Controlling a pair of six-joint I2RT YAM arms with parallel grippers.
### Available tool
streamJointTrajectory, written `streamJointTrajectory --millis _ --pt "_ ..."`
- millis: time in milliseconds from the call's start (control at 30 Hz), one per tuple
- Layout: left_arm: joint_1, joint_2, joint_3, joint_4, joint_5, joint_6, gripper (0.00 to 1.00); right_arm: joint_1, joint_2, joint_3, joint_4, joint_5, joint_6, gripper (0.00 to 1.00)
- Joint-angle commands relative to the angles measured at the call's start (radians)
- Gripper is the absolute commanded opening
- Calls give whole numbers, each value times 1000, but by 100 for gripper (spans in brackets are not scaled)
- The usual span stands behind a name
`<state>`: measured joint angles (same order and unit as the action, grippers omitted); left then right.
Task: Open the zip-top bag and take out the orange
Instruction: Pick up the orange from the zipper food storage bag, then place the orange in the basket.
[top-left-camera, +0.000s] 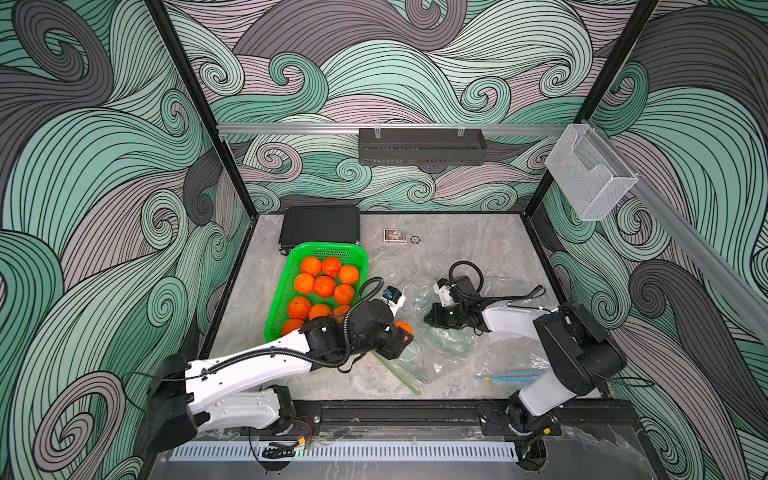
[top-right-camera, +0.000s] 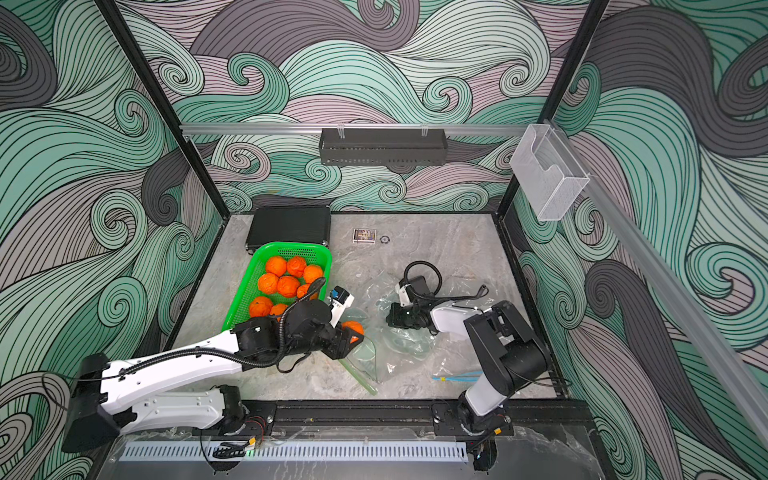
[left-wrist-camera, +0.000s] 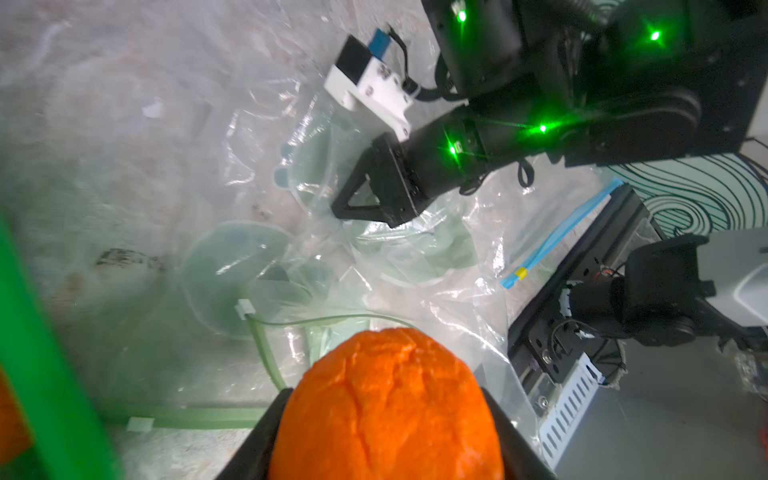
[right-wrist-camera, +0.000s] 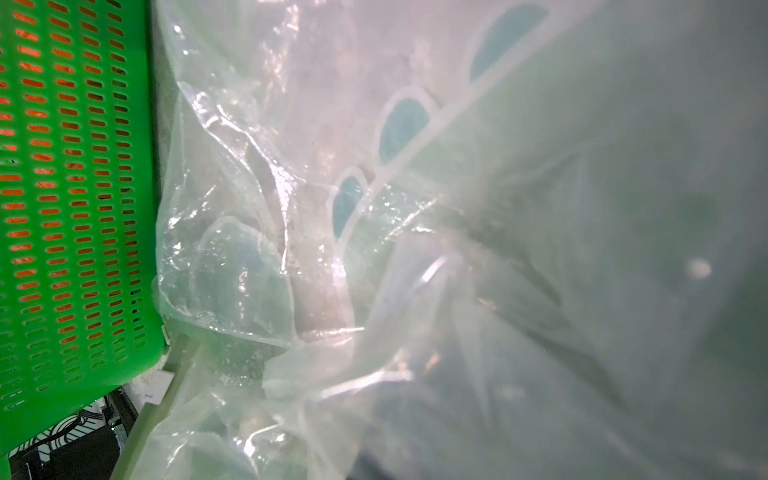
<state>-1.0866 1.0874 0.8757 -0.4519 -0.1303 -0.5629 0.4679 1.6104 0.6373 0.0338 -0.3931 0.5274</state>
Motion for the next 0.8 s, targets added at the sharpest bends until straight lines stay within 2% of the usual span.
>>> streamJointTrajectory --millis 0,133,267,433,767 --pt "27 -50 32 -203 -151 -46 46 -3 50 -34 -130 81 -5 0" --pt "116 -107 77 -417 -196 -100 46 -4 52 -33 -130 83 -5 0" --pt "244 -154 63 -534 -151 -149 46 -5 58 -27 -130 81 -6 0" --pt "300 -147 -6 -505 -99 -168 45 -5 69 -22 -129 76 -3 0" --pt "376 41 -34 -430 -53 -99 45 -5 64 -28 -127 77 -3 0"
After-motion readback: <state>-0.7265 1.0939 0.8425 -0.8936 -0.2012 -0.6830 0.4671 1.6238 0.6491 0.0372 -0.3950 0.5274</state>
